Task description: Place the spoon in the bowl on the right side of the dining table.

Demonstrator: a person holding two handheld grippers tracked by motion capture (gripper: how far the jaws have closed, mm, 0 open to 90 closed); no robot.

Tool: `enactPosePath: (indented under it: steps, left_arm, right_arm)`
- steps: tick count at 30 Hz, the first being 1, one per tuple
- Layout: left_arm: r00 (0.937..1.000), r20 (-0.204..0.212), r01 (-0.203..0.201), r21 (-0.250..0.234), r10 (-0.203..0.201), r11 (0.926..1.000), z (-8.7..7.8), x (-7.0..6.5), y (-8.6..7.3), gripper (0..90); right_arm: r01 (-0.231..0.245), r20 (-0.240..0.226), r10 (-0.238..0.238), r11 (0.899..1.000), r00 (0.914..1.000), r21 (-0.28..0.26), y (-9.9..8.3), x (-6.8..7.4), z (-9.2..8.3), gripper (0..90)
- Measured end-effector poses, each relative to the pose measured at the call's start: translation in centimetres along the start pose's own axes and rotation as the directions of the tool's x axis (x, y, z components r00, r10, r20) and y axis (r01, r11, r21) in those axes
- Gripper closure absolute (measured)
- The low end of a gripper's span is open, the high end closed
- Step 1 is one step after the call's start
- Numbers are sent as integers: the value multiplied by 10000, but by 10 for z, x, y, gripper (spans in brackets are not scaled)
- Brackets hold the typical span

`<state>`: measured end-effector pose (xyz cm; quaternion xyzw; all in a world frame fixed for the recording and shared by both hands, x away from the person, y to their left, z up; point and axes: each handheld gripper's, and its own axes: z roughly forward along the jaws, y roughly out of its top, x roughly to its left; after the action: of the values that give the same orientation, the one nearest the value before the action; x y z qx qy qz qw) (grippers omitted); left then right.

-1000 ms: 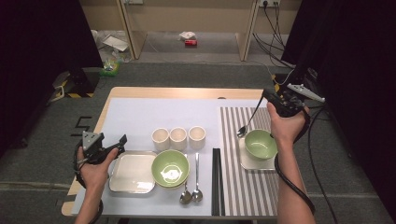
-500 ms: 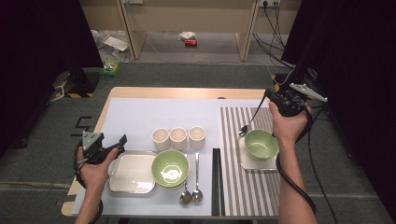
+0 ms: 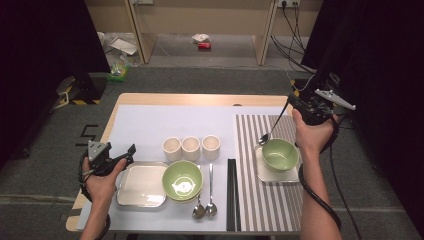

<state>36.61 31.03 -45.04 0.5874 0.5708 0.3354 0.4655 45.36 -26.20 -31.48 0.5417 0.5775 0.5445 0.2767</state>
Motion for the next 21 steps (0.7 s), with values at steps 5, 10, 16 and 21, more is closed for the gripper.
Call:
enactPosePath:
  steps: [5, 10, 16, 21]
  left_arm:
    - [10000, 16, -7, -2, 7, 10000, 0, -1, 0, 81]
    - [10000, 14, -4, 16, 4, 10000, 1, -1, 0, 80]
    - [10000, 22, 2, -1, -2, 10000, 1, -1, 0, 80]
    - [10000, 15, 5, -2, -5, 10000, 0, -1, 0, 80]
  right_arm:
    - [-34, 81, 34, 10000, 10000, 17, -1, -3, -2, 900]
    - [-29, 176, 28, 10000, 9998, 39, -1, -6, -4, 900]
    - [-46, 218, 45, 10000, 9998, 17, 0, -8, -6, 900]
    - [-30, 275, 30, 10000, 9996, -28, -1, -11, -8, 900]
